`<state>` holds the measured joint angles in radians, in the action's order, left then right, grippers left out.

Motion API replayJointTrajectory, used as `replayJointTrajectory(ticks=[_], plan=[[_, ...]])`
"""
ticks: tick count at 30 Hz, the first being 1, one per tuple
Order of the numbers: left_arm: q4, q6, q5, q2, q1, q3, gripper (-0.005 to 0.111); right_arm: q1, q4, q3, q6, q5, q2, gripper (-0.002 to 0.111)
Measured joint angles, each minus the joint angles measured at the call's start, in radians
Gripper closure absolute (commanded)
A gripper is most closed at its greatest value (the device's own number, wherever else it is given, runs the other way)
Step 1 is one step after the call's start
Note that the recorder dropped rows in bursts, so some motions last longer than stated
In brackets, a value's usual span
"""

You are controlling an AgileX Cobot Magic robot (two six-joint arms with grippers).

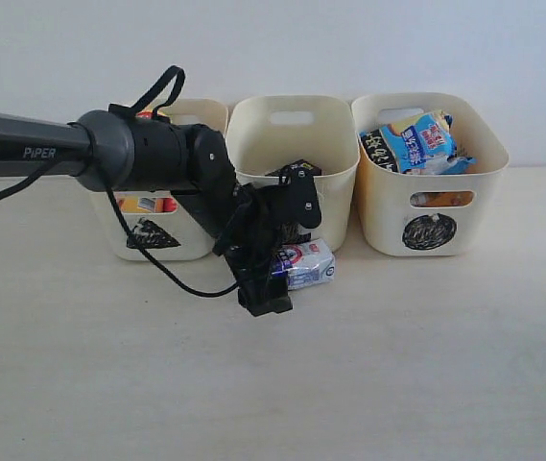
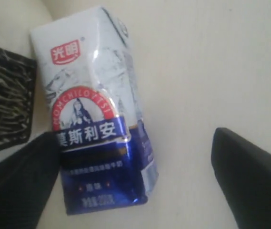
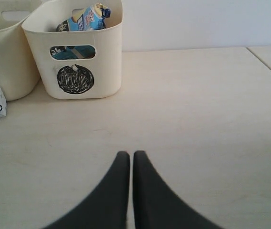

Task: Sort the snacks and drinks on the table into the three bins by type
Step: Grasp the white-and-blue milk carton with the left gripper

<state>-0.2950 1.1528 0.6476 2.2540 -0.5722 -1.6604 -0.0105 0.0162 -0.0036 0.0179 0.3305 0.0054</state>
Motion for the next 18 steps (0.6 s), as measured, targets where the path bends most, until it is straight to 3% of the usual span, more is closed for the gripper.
replayJointTrajectory(ticks=[10,18], plan=[[0.000,-0.043,0.094,-0.027,-0.040,0.000,0.029,0.000,0.000,0.000,0.000,0.000,0.000,0.108],[0.086,-0.462,-0.039,-0.043,-0.048,0.006,0.019,0.000,0.000,0.000,0.000,0.000,0.000,0.108]])
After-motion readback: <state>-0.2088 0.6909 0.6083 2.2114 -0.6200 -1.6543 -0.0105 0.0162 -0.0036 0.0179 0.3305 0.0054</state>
